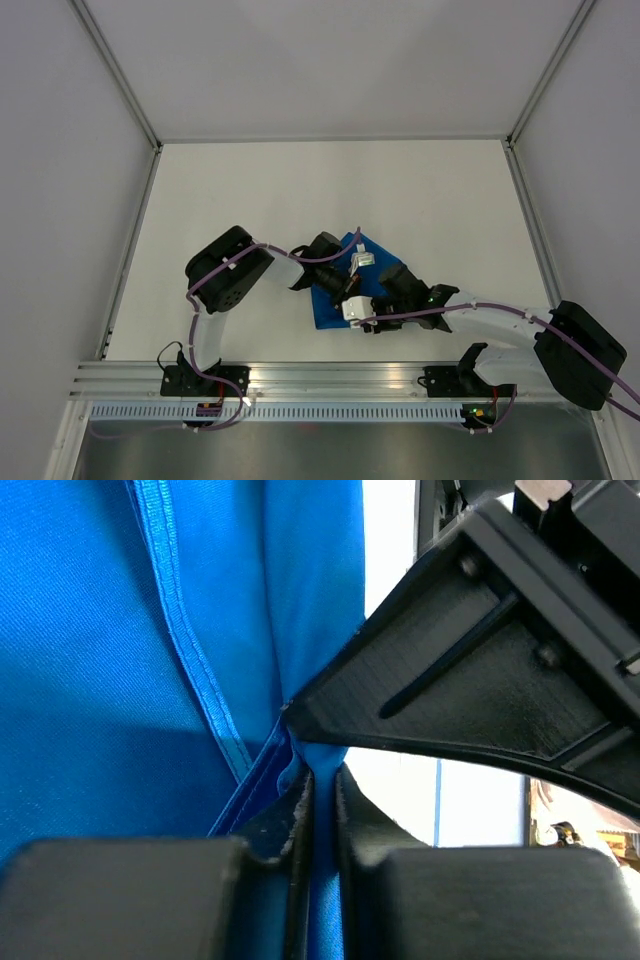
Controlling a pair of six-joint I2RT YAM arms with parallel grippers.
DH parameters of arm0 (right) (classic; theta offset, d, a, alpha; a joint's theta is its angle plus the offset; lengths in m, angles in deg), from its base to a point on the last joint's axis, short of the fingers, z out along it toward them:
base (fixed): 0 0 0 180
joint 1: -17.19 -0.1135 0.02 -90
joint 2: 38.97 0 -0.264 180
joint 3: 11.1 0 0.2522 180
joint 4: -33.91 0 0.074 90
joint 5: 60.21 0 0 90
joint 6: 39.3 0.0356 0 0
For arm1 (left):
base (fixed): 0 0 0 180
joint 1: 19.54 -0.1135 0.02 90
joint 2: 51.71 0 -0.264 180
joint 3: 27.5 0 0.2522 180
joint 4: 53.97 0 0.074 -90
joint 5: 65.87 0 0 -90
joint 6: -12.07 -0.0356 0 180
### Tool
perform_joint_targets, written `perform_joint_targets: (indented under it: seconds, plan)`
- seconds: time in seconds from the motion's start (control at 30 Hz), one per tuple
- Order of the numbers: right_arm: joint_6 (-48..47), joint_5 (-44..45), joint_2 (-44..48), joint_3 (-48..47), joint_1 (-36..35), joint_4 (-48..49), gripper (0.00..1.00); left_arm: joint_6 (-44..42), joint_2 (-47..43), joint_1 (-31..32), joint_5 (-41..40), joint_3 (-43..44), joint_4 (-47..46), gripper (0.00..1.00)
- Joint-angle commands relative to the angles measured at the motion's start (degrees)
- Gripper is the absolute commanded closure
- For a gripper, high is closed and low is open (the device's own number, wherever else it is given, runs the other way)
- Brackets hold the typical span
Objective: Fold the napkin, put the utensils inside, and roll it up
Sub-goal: Roll the napkin with the utensil
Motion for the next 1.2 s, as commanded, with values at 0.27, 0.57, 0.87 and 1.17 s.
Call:
perform_joint_targets:
  seconds: [0.27, 0.57, 0.87, 1.17]
  plan:
    - [2.3, 0.3, -1.5, 0.4, -0.2, -3.0, 0.89, 1.6, -6.6, -1.8, -8.3, -2.0, 0.5, 0.67]
    - [1.0, -4.0, -5.6, -2.8, 2.6, -9.6, 0.93, 3.6, -17.7, -5.1, -18.0, -6.5, -1.9, 0.66]
    - [-7.7, -15.9, -20.9, -16.6, 13.0, -24.7, 0.94, 6.4, -39.9, -7.2, -43.9, -21.7, -11.8, 0.72]
    - [-13.6, -21.5, -37.8, -30.4, 17.9, -36.7, 0.94, -4.1, -55.7, 2.3, -64.5, -34.7, -21.4, 0.71]
